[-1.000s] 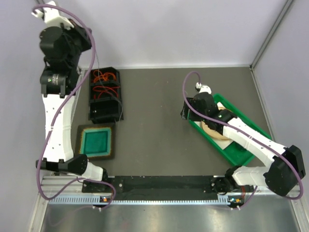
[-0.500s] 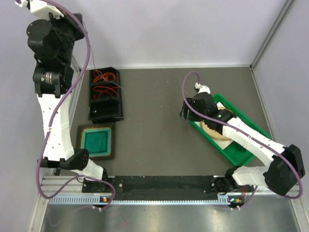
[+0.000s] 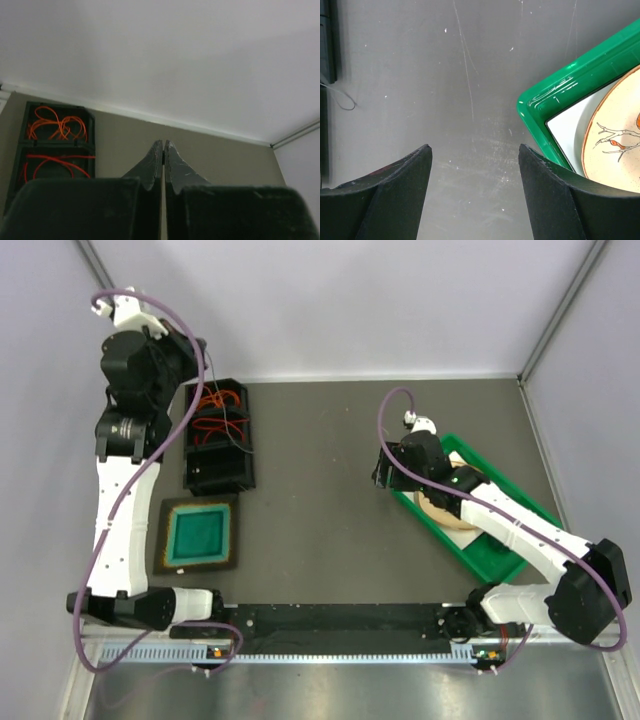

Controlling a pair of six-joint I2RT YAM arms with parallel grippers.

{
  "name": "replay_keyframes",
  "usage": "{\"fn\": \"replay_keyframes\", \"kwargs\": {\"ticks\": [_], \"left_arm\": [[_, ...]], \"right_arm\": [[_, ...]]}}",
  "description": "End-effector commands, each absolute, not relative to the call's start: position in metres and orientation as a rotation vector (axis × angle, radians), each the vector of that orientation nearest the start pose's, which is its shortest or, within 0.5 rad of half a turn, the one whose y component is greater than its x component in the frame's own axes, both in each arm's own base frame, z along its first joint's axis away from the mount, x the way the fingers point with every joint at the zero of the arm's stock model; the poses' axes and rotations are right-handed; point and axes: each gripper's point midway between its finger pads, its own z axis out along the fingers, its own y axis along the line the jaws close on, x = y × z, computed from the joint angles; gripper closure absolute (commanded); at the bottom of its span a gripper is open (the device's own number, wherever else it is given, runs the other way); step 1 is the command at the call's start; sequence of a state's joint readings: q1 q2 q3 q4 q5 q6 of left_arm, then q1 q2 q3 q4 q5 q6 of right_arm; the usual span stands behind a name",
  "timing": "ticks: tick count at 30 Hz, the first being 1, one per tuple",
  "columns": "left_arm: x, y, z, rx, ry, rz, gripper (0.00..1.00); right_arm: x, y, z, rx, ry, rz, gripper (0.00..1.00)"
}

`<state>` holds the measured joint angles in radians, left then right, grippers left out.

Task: Untangle the cables

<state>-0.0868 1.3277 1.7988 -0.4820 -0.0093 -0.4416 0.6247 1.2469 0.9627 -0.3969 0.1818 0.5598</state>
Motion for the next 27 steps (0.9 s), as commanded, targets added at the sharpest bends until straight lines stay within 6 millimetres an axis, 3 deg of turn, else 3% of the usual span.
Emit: {"fn": "replay_keyframes", "kwargs": {"ticks": [1,4,11,14,27], "left_arm": [[0.36,-0.058,0.508,-0.28,1.505,-0.486,1.0],[0.347,-0.056,0.504,-0.286,1.528,-0.472,1.0],[0.319,-0.064,0.548,-0.224,1.471,-0.53,1.0],[0.314,-0.068,0.554,-0.216,1.476,-0.56,1.0],[0.294,-0.073,0.545,-0.217,1.521,-0.598,1.0]], "right_arm": [[0.305,0.208,0.177,0.033,2.241,0.471,0.3],[0.309,0.212,0.181,0.028,2.235,0.483,0.3],[0.307,0.215,0.181,0.03,2.243,0.507,0.31],[0.305,0.213,0.18,0.037,2.243,0.504,0.31],[0.301,0.209,0.178,0.037,2.245,0.498,0.31]]}}
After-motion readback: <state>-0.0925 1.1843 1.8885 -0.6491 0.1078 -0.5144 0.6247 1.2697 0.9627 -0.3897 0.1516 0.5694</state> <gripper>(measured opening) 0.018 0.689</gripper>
